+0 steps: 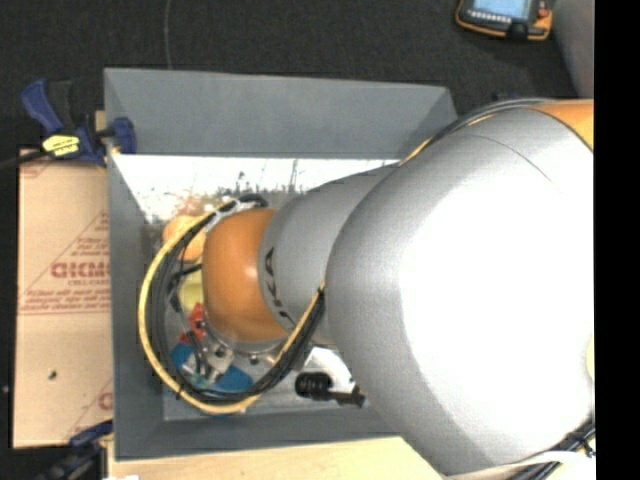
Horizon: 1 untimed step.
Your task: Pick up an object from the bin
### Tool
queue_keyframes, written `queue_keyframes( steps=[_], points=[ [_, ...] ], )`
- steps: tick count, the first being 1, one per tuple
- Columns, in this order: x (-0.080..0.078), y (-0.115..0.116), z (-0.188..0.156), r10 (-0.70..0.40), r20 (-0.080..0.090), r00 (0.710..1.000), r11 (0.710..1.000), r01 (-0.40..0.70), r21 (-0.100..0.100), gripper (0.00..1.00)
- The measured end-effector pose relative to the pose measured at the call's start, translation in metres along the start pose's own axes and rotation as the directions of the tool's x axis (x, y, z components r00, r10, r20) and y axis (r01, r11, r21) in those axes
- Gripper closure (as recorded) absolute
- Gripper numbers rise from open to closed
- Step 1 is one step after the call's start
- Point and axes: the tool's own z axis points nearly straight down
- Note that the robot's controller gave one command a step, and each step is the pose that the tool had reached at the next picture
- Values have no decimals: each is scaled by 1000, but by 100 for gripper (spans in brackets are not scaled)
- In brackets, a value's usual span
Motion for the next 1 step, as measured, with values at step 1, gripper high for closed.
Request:
queue_keyframes(
  steps=[1],
  points=[
    [-1,1,-30,-3,2,1000,1000,3,-4,100]
  ],
)
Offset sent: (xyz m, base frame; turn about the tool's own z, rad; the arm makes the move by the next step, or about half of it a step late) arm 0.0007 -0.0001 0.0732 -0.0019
